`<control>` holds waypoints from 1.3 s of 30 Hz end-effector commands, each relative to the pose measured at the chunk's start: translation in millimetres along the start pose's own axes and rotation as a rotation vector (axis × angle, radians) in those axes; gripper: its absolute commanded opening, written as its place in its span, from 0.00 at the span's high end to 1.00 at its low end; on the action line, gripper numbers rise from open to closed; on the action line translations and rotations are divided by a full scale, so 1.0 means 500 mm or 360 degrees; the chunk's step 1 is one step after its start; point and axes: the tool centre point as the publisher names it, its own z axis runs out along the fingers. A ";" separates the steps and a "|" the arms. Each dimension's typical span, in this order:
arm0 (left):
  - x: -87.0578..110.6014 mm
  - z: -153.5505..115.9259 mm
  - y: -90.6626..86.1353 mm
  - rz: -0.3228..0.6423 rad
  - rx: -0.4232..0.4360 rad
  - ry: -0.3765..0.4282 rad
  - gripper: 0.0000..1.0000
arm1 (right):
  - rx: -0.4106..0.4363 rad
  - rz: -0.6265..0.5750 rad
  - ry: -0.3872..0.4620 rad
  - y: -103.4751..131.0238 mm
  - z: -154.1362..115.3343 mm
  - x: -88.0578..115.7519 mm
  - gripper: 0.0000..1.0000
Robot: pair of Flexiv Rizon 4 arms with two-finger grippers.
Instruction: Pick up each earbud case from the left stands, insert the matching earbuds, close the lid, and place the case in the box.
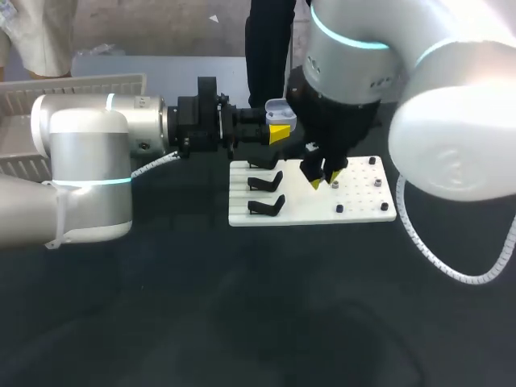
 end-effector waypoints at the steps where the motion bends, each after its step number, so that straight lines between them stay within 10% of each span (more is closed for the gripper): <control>1: 0.002 0.000 -0.001 0.0007 -0.0006 -0.0009 1.00 | 0.0003 -0.0126 0.0042 0.007 -0.011 -0.004 1.00; 16: 0.002 0.000 -0.001 0.0007 -0.0006 -0.0009 1.00 | 0.0003 -0.0126 0.0042 0.007 -0.011 -0.004 1.00; 39: 0.002 0.000 -0.001 0.0007 -0.0006 -0.0009 1.00 | -0.0032 0.0012 -0.0070 -0.018 -0.052 -0.230 1.00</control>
